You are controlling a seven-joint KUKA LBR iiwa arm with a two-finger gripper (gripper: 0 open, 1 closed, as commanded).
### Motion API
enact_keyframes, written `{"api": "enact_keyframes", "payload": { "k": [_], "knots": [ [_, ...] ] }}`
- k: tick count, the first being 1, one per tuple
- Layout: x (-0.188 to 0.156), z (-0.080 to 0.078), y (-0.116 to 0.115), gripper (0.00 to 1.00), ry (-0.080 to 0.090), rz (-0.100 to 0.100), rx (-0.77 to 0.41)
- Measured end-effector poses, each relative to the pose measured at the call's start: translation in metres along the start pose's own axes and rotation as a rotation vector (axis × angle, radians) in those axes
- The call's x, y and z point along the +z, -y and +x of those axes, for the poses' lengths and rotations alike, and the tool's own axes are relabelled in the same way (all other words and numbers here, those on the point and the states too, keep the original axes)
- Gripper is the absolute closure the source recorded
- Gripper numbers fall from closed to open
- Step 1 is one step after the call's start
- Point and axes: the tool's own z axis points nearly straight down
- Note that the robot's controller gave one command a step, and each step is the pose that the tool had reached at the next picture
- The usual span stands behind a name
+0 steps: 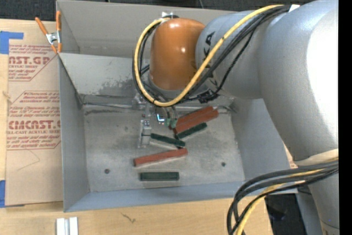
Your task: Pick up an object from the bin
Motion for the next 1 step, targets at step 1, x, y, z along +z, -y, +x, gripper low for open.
{"api": "enact_keyframes", "payload": {
  "k": [1],
  "knots": [
    [-0.0048, -0.002, 0.0006, 0.0, 0.007, -0.001, 0.001]
  ]
}}
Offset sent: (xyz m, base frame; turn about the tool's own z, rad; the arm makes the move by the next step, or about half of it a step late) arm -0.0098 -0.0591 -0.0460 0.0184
